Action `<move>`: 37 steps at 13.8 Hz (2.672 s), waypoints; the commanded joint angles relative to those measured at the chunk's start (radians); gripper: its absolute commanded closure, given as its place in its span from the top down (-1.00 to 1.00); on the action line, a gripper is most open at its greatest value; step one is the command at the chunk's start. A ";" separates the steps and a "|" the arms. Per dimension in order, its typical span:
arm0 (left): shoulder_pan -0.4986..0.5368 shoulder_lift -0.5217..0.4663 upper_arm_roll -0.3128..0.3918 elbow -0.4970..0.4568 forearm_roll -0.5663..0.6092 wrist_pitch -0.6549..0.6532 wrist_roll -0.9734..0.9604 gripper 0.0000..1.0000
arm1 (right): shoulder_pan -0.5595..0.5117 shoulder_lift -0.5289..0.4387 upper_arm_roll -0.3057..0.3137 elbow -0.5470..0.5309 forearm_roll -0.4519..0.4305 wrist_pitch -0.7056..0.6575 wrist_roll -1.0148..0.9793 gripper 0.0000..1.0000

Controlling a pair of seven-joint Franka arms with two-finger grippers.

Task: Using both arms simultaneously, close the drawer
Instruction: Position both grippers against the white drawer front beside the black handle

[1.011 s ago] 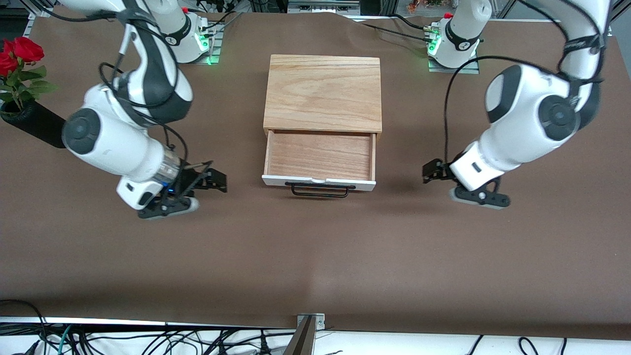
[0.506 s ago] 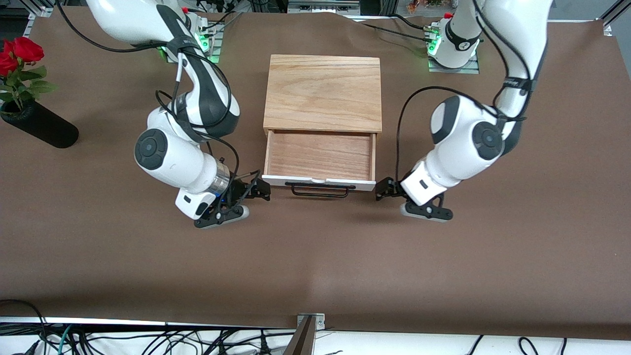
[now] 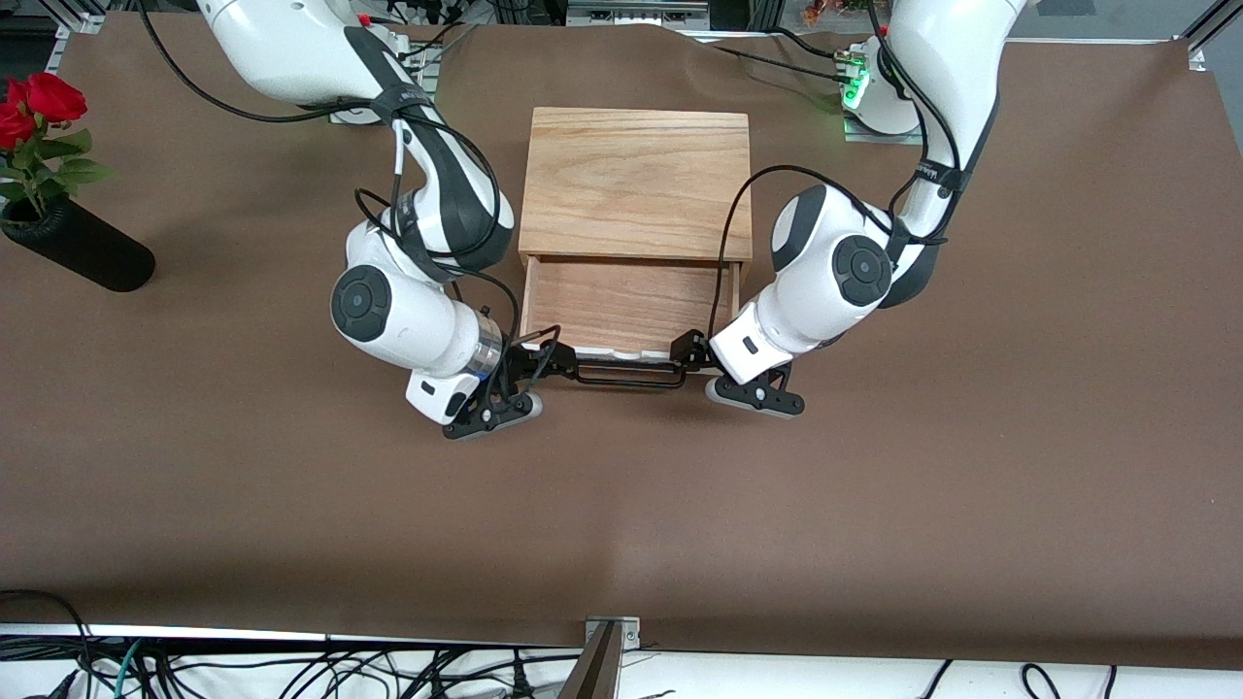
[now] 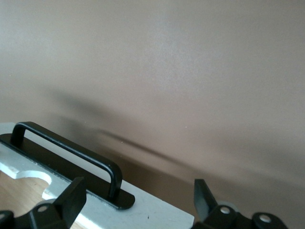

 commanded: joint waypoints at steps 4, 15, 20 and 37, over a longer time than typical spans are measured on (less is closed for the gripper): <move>-0.025 0.042 0.010 0.029 -0.029 0.008 0.018 1.00 | 0.019 0.038 0.005 0.029 0.021 0.000 0.002 1.00; -0.036 0.042 0.010 0.015 -0.029 0.003 0.009 1.00 | 0.056 0.041 0.005 0.003 0.074 -0.024 -0.004 1.00; -0.036 0.038 0.011 0.006 -0.029 -0.011 0.005 1.00 | 0.084 0.043 0.005 0.001 0.074 -0.052 0.083 1.00; -0.036 -0.025 0.010 0.018 -0.029 -0.297 -0.019 1.00 | 0.075 0.078 0.004 0.024 0.091 -0.098 0.082 1.00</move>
